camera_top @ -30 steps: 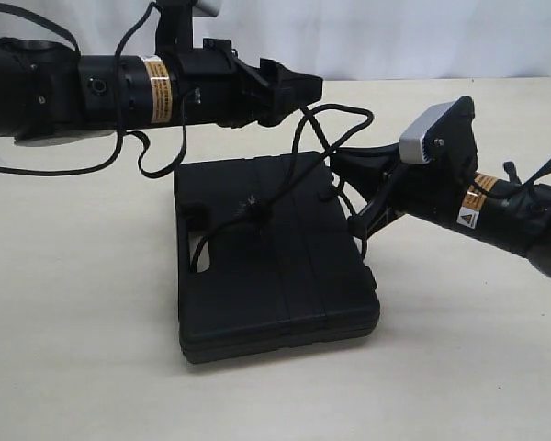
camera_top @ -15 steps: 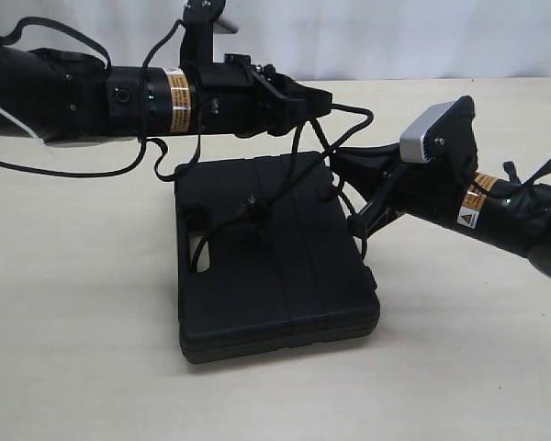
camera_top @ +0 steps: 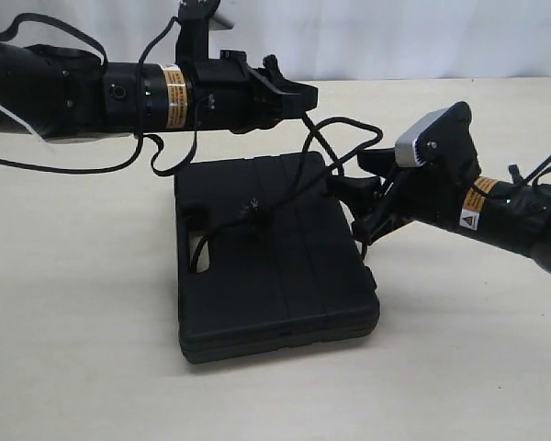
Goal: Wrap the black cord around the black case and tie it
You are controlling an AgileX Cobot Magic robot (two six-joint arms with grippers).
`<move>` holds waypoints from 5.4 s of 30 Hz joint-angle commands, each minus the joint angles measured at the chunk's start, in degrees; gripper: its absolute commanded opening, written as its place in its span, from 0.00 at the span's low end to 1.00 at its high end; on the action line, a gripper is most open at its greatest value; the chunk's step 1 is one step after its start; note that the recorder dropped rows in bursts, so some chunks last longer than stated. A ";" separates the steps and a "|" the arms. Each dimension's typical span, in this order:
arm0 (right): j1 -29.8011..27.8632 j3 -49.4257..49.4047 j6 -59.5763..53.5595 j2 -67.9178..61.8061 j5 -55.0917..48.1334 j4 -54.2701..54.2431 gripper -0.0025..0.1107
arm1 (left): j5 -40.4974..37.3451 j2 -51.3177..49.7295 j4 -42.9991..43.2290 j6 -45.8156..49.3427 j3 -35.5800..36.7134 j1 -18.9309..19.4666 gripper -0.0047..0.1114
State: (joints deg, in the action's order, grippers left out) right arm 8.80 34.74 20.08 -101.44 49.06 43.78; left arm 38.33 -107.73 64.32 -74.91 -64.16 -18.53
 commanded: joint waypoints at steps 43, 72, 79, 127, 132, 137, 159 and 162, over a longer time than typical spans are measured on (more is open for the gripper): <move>-1.37 -0.17 6.23 3.00 12.42 5.75 0.06 | 0.02 4.85 14.23 -5.21 -0.65 1.89 0.17; -1.37 -0.17 9.72 3.00 11.91 3.52 0.06 | -65.92 12.37 26.22 -10.03 7.65 4.55 0.50; -1.37 -0.17 9.72 3.00 11.91 3.64 0.06 | -83.53 7.38 -74.36 80.76 -4.45 9.00 0.24; -19.10 -2.39 18.73 11.52 -5.65 -20.56 0.06 | -77.36 0.24 -79.16 86.00 0.81 30.27 0.04; -23.81 -1.72 14.45 11.61 -14.82 -23.89 0.06 | -76.18 0.24 -84.15 89.74 0.81 30.73 0.04; -27.66 -1.48 14.19 11.61 -18.08 -22.75 0.06 | -74.17 0.24 -94.11 98.66 0.81 30.34 0.04; -28.00 7.95 12.04 8.42 -25.10 -20.40 0.06 | -63.02 -4.44 -106.83 118.35 0.53 21.17 0.04; -28.00 9.43 12.04 6.45 -24.29 -20.40 0.06 | -59.95 -4.67 -108.91 118.35 0.53 21.17 0.04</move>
State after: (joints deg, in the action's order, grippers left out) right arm -17.89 42.07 33.35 -93.93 24.39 26.97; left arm -28.92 -112.31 -47.21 40.15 -63.47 1.91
